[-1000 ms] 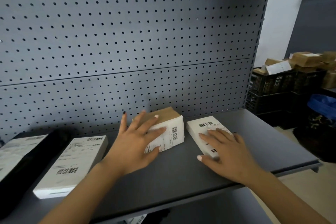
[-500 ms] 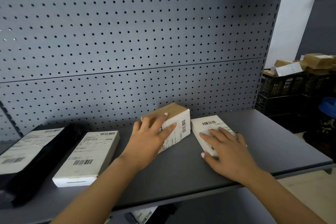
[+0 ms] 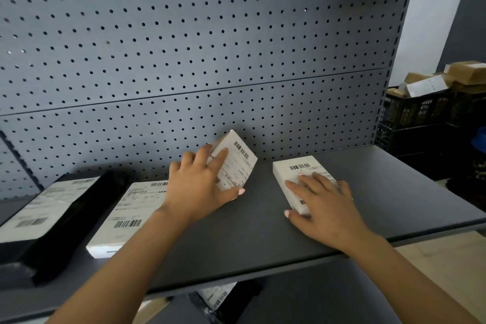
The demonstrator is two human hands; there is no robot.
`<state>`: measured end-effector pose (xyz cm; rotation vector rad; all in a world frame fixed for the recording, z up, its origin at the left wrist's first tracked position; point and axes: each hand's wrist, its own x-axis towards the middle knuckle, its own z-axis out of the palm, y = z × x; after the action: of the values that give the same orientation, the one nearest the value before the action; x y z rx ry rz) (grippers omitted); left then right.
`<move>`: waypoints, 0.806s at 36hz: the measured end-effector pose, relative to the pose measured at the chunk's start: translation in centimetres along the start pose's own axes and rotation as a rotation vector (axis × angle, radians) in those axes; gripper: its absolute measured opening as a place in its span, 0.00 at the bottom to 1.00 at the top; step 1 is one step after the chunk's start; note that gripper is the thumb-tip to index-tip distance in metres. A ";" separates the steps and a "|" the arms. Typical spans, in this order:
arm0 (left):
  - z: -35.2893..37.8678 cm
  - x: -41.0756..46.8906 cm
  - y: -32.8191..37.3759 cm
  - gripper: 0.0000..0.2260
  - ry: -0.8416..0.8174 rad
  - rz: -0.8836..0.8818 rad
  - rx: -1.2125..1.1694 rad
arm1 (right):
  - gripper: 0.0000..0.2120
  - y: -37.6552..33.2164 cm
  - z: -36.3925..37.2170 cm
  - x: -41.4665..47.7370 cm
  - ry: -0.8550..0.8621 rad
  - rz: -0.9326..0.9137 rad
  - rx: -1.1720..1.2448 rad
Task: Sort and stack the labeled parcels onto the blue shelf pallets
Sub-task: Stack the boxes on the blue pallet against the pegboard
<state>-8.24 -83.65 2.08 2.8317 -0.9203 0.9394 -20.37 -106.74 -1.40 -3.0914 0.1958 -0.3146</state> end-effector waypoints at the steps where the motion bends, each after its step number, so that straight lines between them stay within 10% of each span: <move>1: 0.1 0.0 -0.1 0.42 0.003 -0.003 0.002 | 0.42 -0.1 0.0 0.0 0.010 -0.005 0.010; 29: -7.7 -11.0 -8.8 0.37 0.218 -0.201 -0.271 | 0.25 -12.3 -3.2 -0.8 0.436 -0.334 0.327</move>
<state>-14.75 -69.01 3.72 2.4803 -0.6674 0.9885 -20.26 -94.45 2.04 -2.6792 -0.3365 -0.9269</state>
